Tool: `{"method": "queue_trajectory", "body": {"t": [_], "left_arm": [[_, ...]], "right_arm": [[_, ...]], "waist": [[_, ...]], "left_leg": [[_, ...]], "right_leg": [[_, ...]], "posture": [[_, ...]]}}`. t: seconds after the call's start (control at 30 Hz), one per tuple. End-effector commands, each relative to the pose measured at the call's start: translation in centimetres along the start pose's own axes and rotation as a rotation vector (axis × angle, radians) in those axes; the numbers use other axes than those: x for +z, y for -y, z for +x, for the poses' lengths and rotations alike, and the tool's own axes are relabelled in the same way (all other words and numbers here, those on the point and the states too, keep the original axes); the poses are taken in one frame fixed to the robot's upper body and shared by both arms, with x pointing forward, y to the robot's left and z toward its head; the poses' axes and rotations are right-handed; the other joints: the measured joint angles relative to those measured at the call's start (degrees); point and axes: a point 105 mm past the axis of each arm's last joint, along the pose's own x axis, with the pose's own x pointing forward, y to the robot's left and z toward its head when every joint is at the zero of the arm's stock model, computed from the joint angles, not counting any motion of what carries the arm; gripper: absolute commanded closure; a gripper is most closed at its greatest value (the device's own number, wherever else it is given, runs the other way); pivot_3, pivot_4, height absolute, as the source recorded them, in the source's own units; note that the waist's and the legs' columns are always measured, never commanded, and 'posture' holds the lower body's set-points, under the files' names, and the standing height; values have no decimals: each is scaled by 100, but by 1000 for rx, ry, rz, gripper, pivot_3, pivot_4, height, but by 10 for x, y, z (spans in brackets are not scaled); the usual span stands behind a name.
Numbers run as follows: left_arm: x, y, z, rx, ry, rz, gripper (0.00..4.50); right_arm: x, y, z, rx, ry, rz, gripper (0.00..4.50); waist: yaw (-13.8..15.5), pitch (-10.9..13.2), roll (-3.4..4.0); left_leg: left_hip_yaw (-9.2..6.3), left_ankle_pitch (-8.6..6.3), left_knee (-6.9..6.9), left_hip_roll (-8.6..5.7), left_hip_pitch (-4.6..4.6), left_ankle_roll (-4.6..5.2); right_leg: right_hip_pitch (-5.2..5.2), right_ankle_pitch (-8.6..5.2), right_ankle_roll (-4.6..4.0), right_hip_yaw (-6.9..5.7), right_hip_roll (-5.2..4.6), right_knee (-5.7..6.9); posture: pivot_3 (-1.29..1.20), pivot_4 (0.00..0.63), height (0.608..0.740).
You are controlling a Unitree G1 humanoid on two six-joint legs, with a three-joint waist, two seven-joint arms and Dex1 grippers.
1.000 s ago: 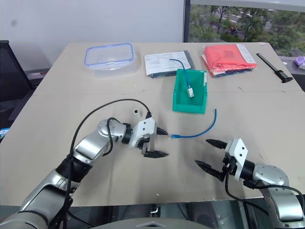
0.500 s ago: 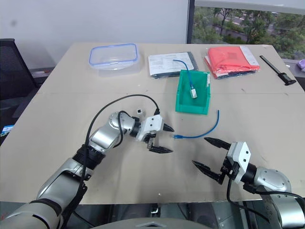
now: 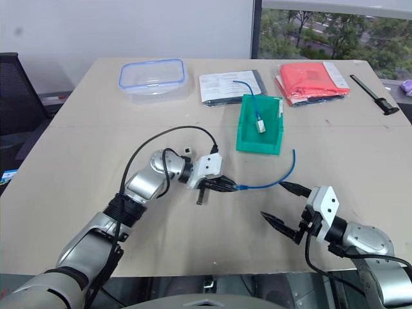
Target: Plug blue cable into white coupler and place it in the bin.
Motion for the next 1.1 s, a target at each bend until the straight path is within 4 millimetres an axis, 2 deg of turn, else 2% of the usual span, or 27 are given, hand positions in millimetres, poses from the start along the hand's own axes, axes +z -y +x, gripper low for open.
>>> {"method": "queue_trajectory", "body": {"t": [0.03,0.1,0.17,0.27,0.37,0.5,0.63,0.8,0.9,1.1], "left_arm": [[21,10,3,-48,130,-123,4444],[49,12,-3,-82,292,-268,4444],[63,18,-9,-130,364,-354,4444],[72,26,-14,-177,403,-437,4444],[75,28,-19,-217,436,-577,4444],[85,26,-26,-250,499,-660,4444],[91,23,-28,-253,534,-688,4444],[95,26,-29,-278,544,-686,4444],[95,27,-28,-282,543,-685,4500],[92,27,-29,-282,539,-689,4500]], "right_arm": [[5,-15,3,23,15,162,0],[4,-26,2,58,18,307,0],[7,-26,6,51,45,385,0],[19,-20,16,31,134,496,0],[46,-17,28,76,322,643,0],[70,-19,32,152,453,720,0],[71,-27,34,206,421,722,0],[70,-22,36,191,429,732,0],[74,-16,35,170,467,740,740],[80,-11,31,176,515,763,3643]], "waist": [[-8,0,0],[-7,3,-3],[-19,5,-7],[-57,1,0],[-57,1,0],[-17,2,-1],[-17,2,-2],[-31,2,-1],[-34,2,-1],[-23,2,-1]], "left_leg": [[-1,0,0,3,-1,0],[-2,0,0,5,-7,1],[-9,0,0,7,-10,1],[-7,0,0,7,1,1],[-13,0,0,11,3,1],[-19,0,0,11,-2,1],[-20,0,0,4,-11,1],[-19,0,0,3,-5,1],[-20,0,0,4,-3,1],[-18,0,0,5,-7,1]], "right_leg": [[-1,1,1,0,-1,0],[-3,2,3,-1,-2,0],[-4,2,3,-5,-5,0],[-2,0,-1,-2,-3,2],[-2,0,0,-3,6,9],[-2,2,4,-5,9,7],[-2,2,8,-7,4,-4],[-2,2,6,-6,6,2],[-2,1,5,-5,8,5],[-2,1,5,-4,7,1]], "posture": [[0,150,737],[0,150,737],[0,150,737],[0,150,737],[0,150,737],[0,150,737],[0,150,737],[0,150,737],[0,150,737],[0,150,737]]}}
